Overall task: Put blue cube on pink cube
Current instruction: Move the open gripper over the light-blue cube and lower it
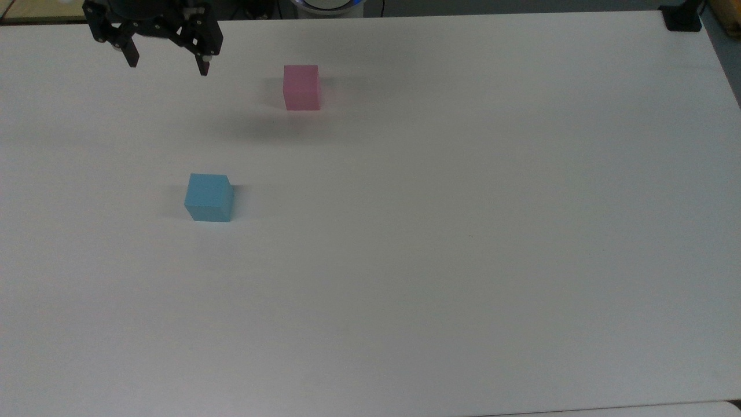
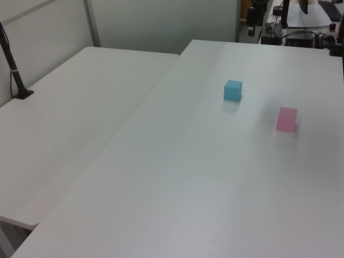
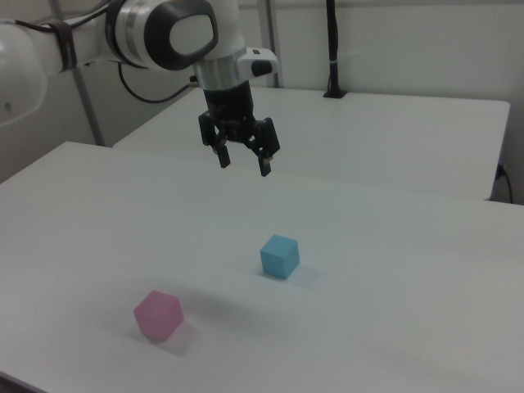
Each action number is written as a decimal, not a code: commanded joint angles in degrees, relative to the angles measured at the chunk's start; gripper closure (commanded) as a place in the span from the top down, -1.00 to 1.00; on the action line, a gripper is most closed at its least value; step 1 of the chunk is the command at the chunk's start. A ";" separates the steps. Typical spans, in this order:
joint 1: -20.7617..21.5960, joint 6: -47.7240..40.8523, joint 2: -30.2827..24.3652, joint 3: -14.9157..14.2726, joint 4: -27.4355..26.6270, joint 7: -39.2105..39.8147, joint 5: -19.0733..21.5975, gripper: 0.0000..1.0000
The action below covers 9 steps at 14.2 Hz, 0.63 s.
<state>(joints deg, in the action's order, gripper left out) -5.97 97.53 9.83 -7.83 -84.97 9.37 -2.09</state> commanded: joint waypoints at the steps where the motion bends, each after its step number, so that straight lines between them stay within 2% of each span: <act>1: -0.10 9.92 1.41 0.36 -6.50 -1.02 1.21 1.00; 4: 0.08 16.97 5.37 0.53 -9.77 -3.81 1.12 1.00; 6: 0.08 19.97 7.91 0.80 -10.04 -6.46 1.03 1.00; 9: -0.01 24.37 12.66 1.06 -10.30 -6.29 0.94 1.00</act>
<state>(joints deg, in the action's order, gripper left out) -5.88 118.23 20.31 -7.24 -94.26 4.00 -2.05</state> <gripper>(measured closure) 0.000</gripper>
